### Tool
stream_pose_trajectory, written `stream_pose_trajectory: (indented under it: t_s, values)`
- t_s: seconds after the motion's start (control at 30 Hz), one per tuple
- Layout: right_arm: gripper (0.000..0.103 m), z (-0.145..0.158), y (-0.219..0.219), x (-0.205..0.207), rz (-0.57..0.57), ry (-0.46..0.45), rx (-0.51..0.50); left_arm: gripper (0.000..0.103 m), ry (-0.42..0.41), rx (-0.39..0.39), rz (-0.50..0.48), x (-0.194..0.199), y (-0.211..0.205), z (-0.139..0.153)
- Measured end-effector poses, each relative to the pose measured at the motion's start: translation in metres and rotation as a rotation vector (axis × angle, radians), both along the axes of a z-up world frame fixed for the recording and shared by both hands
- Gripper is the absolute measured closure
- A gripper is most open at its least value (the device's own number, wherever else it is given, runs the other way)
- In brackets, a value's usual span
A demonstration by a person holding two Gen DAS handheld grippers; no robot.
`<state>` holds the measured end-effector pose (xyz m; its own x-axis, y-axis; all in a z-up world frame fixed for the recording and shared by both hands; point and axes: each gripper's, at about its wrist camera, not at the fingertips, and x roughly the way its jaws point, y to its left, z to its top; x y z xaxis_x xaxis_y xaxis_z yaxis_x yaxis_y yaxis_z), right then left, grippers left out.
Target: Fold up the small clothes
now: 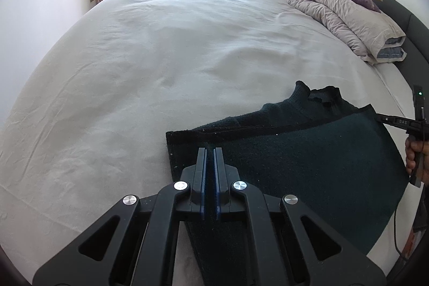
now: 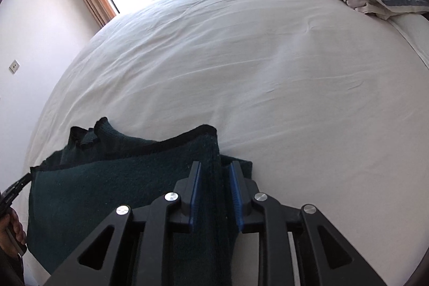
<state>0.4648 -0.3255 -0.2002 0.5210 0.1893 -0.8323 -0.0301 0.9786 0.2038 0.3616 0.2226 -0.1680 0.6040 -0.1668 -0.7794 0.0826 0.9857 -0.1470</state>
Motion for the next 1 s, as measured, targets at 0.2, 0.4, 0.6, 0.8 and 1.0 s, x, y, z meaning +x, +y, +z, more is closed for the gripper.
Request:
stream_pose_trajectory:
  t_s: [0.2, 0.4, 0.6, 0.8, 1.0]
  values:
    - [0.096, -0.002, 0.018, 0.001, 0.046, -0.014, -0.099, 0.099, 0.003, -0.005, -0.007, -0.001, -0.001, -0.007]
    - [0.097, -0.002, 0.008, -0.009, -0.025, -0.026, -0.108, 0.099, -0.01, -0.016, 0.003, -0.004, 0.002, -0.007]
    - [0.098, -0.009, -0.009, -0.012, -0.098, -0.021, -0.065, 0.099, -0.013, -0.019, 0.014, -0.004, 0.004, -0.007]
    - [0.098, -0.02, -0.028, -0.019, -0.187, -0.028, 0.013, 0.099, -0.033, -0.065, 0.037, -0.011, 0.016, -0.007]
    - [0.098, -0.015, -0.016, -0.02, -0.177, -0.043, -0.037, 0.099, -0.067, -0.128, 0.06, -0.03, 0.032, 0.0]
